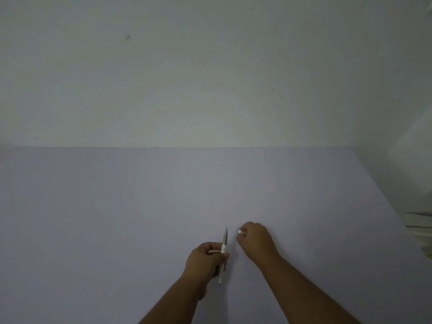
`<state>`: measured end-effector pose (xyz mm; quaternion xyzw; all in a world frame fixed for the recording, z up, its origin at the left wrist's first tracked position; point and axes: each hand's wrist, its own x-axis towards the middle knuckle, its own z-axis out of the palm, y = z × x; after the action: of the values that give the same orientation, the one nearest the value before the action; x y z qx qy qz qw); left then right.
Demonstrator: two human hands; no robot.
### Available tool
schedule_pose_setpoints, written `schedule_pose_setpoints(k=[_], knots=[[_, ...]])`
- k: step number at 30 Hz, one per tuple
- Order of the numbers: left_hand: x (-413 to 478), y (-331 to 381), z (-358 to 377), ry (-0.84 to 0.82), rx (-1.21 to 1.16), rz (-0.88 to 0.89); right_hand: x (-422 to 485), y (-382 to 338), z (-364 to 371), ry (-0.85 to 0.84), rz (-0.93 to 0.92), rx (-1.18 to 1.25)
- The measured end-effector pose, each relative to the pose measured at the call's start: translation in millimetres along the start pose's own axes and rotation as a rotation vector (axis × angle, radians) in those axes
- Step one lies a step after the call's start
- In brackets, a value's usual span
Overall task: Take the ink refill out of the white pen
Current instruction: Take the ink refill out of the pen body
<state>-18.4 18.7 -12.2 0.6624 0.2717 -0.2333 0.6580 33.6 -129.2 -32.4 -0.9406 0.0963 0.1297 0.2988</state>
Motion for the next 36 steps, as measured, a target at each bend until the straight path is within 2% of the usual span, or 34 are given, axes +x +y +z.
schedule_pose_setpoints(k=[2,5,8,11,25,36], knots=[[-2,1,1,-0.008,0.009,-0.002,1,-5,-11,0.061,0.056,0.33],[-8,4,5,-0.019,0.037,0.005,3,-14,-27,0.049,0.15,0.803],[-15,7,9,-0.035,0.056,0.02,-1,-20,-38,0.004,0.21,1.02],[-22,9,11,-0.054,0.054,0.039,-10,-22,-44,-0.06,0.207,1.07],[-43,15,17,-0.117,0.021,0.092,-49,-14,-53,-0.247,0.052,0.987],[-45,9,29,-0.054,0.047,0.115,-49,-3,-51,-0.209,0.092,0.958]])
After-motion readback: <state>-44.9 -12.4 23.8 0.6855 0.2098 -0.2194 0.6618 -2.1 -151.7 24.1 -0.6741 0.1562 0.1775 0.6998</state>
